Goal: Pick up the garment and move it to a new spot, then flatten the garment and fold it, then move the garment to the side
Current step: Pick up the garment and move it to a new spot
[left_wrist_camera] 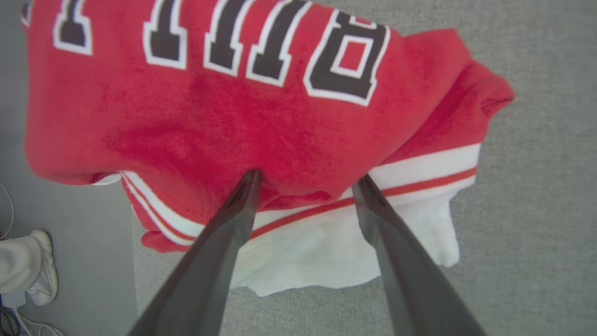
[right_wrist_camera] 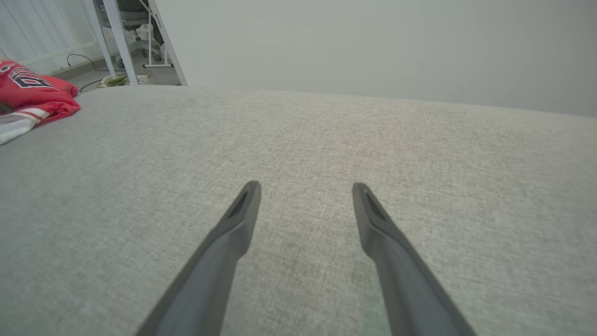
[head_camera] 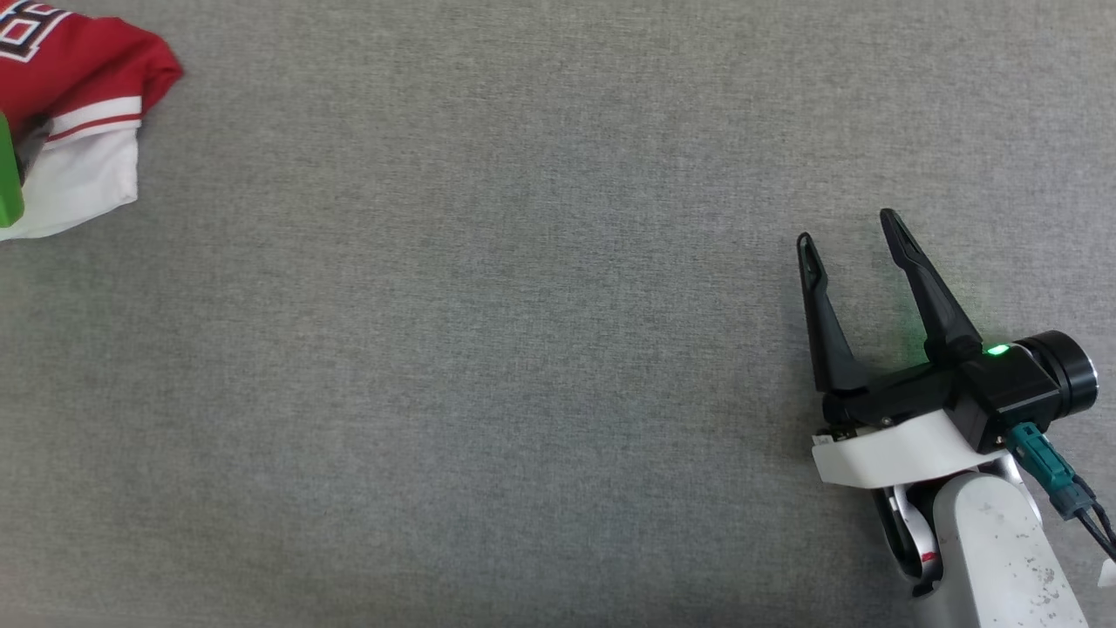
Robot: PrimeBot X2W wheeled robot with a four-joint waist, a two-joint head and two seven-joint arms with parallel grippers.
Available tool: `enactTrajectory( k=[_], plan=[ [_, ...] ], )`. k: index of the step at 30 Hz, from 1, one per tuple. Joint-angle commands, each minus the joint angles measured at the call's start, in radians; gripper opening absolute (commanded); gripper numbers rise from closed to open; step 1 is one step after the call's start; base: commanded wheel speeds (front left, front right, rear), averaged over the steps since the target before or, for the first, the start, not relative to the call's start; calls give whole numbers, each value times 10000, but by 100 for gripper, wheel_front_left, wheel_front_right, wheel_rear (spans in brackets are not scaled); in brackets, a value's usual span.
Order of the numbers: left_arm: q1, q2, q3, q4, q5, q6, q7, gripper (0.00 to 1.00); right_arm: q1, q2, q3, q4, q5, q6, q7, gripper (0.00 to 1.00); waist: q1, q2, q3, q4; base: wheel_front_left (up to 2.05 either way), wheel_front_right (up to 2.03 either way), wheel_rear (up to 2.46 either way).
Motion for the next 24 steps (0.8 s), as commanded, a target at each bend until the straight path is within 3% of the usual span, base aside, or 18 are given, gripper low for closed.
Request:
enactTrajectory(
  k=[1, 7, 9, 12, 18, 24],
  plan=[
    [-203, 34, -8, 211, -148, -26, -77, 100, -133, -28, 6, -83, -15, -7, -45, 100, -1, 0, 411, -397, 0, 0, 0],
    [-188, -90, -323, 871, -611, -26, 24, 100, -79, -91, -52, -145, -106, -7, -45, 100, -1, 0, 516, -457, 0, 0, 0],
    [-46, -212, -545, 885, -993, -26, 314, 2, -43, -95, -78, -135, -129, -7, -45, 100, -1, 0, 468, -430, 0, 0, 0],
    [160, -192, -808, 545, -1600, -26, 267, 0, 54, -91, -129, -107, -187, -7, -45, 100, -1, 0, 321, -333, 0, 0, 0],
    [298, -168, -722, 572, -1810, -26, -1372, 0, 235, -88, -228, 58, -221, -7, -46, 100, -1, 0, -358, -144, 0, 0, 0],
    [539, -600, -110, 560, -2441, -19, -2729, 0, 530, -53, -280, 316, -105, -7, -46, 100, -1, 0, -1562, 10, 0, 0, 0]
  ],
)
